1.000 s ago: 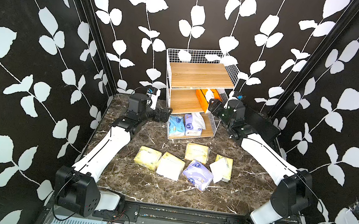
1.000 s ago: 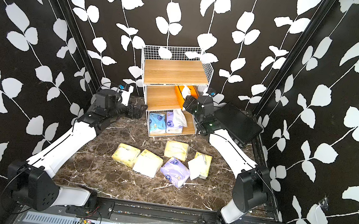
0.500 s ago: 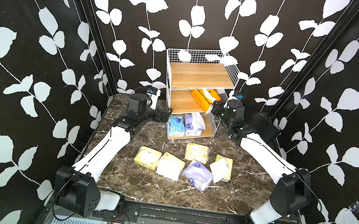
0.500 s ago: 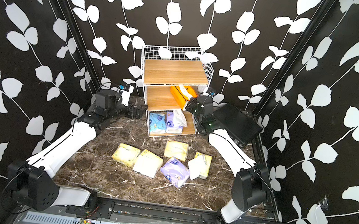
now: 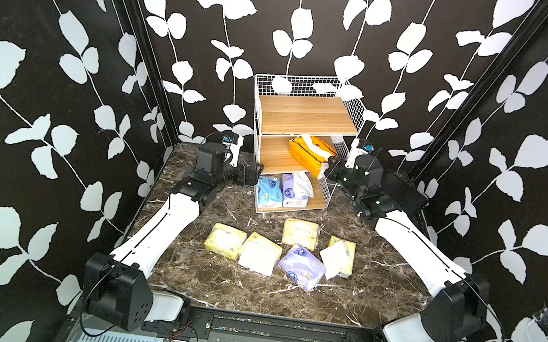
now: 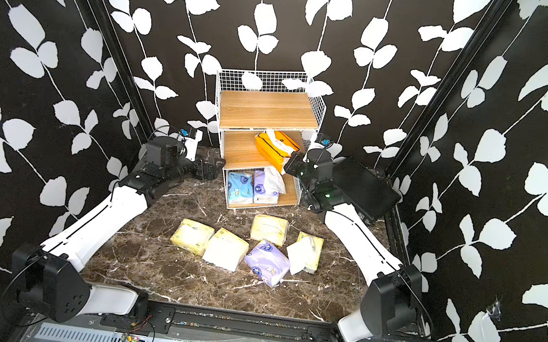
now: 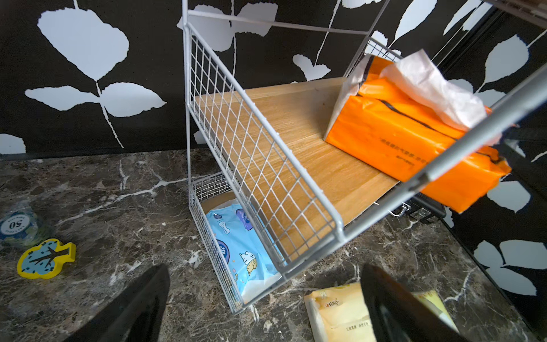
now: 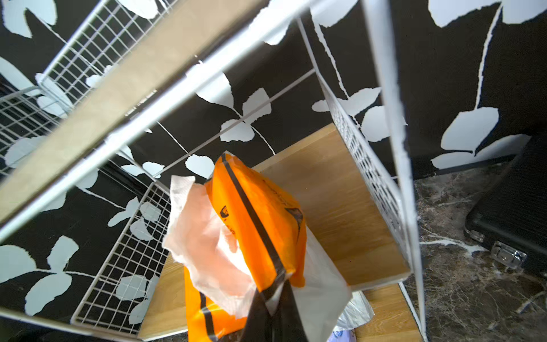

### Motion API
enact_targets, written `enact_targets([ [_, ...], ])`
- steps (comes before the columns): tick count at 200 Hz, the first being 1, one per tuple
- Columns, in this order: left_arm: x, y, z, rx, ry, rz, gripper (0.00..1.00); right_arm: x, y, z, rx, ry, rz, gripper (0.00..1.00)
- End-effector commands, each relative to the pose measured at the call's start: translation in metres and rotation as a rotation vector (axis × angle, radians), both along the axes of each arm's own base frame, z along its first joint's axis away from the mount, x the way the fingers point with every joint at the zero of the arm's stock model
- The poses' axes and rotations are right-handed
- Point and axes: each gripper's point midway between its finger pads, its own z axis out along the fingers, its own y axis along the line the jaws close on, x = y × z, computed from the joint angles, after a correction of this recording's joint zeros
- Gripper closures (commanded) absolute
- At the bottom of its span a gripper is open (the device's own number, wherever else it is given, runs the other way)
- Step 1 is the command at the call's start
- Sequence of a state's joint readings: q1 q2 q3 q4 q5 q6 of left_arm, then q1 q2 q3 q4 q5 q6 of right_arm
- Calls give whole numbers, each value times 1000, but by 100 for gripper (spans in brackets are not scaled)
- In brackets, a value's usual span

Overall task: Remove the tissue boxes from the shelf
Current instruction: Pick up a box of tissues from the shelf.

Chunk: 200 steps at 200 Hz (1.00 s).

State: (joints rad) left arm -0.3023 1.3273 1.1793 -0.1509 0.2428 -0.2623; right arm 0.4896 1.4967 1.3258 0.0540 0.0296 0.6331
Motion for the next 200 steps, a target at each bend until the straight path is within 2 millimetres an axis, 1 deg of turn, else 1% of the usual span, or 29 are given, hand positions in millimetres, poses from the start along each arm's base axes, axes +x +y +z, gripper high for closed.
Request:
enact_targets([
  [1,-7,-5,38,-76,-78,23,1,-17,3,1,-17,-23,74,100],
  [18,-6,-13,46,-103,-80,17,1,-24,7,-4,-21,-19,110,100],
  [26,-5,-18,49,-113,-78,12,1,-26,9,-9,-24,-7,124,100],
  [54,0,-40,49,-118,-60,-11,1,-29,9,-23,-20,31,129,100],
  [77,-4,-48,52,-147,-45,-18,1,-29,11,-23,9,36,146,100],
  [86,-9,-47,51,-162,-24,-10,1,-29,12,-22,22,36,155,100],
  [97,-20,-44,49,-185,1,0,1,-27,12,-22,30,40,160,100],
  [100,-24,-43,50,-196,4,1,1,-27,12,-22,32,41,163,100],
  [102,-26,-43,46,-202,15,5,1,-26,11,-22,34,42,162,100],
  [106,-33,-41,50,-218,8,4,1,-26,11,-21,35,42,164,100],
  [114,-44,-40,46,-254,16,2,1,-26,9,-19,40,41,168,100],
  [118,-51,-39,48,-275,11,-2,1,-25,8,-19,42,42,168,100],
  [131,-68,-42,50,-340,3,-26,1,-27,7,-18,43,42,181,100],
  [145,-79,-46,48,-361,7,-30,1,-29,6,-19,41,47,196,100],
  [155,-83,-49,46,-371,15,-33,1,-30,6,-20,40,52,211,100],
  [170,-84,-57,43,-397,31,-42,1,-31,6,-23,44,61,233,100],
  [200,-73,-79,34,-445,46,-39,1,-33,6,-27,56,74,271,100],
])
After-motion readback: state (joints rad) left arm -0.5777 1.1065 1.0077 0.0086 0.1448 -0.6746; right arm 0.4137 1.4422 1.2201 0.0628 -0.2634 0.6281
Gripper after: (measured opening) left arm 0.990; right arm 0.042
